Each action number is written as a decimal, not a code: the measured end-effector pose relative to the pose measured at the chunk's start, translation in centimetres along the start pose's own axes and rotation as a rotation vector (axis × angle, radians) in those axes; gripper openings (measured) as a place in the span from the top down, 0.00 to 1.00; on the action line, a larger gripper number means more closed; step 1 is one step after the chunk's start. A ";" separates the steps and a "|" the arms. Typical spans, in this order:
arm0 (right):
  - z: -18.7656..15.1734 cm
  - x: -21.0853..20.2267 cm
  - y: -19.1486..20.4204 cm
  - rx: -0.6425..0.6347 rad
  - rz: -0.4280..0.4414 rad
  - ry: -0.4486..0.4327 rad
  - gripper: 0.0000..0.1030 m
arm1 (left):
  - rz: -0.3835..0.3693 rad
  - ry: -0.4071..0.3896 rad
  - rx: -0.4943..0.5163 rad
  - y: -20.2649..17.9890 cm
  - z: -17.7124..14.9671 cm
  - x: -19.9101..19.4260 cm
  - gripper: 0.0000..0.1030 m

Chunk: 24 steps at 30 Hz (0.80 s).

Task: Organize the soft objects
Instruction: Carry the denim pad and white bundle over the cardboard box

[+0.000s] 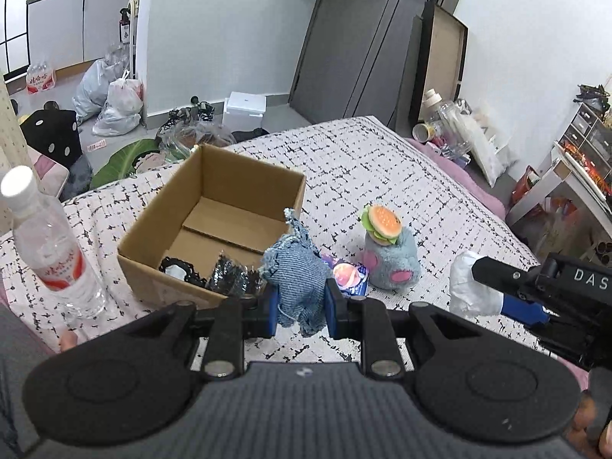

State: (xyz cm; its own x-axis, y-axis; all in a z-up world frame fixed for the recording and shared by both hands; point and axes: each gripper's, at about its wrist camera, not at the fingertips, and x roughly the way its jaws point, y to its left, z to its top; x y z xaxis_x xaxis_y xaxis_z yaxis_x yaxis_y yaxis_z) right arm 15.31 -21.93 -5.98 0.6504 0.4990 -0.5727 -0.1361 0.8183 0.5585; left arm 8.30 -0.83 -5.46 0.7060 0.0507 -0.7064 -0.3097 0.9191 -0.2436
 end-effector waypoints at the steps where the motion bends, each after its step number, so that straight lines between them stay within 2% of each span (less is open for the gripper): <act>1: 0.0 -0.2 0.4 -0.005 0.001 -0.004 0.68 | -0.003 -0.002 0.000 0.1 0.1 -0.2 0.78; 13: -0.1 -1.1 3.6 -0.062 0.020 -0.026 0.68 | -0.023 -0.041 -0.002 1.8 1.7 -2.3 0.78; 24: -1.0 0.1 5.7 -0.086 0.033 -0.008 0.68 | -0.027 -0.052 -0.018 3.6 2.6 -2.4 0.78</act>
State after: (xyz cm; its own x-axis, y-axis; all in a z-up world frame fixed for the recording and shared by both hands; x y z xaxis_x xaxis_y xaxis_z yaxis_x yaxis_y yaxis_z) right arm 13.85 -16.95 -3.42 0.6500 0.5246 -0.5498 -0.2213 0.8228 0.5235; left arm 7.15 3.35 -2.85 0.7460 0.0461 -0.6643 -0.3012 0.9131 -0.2749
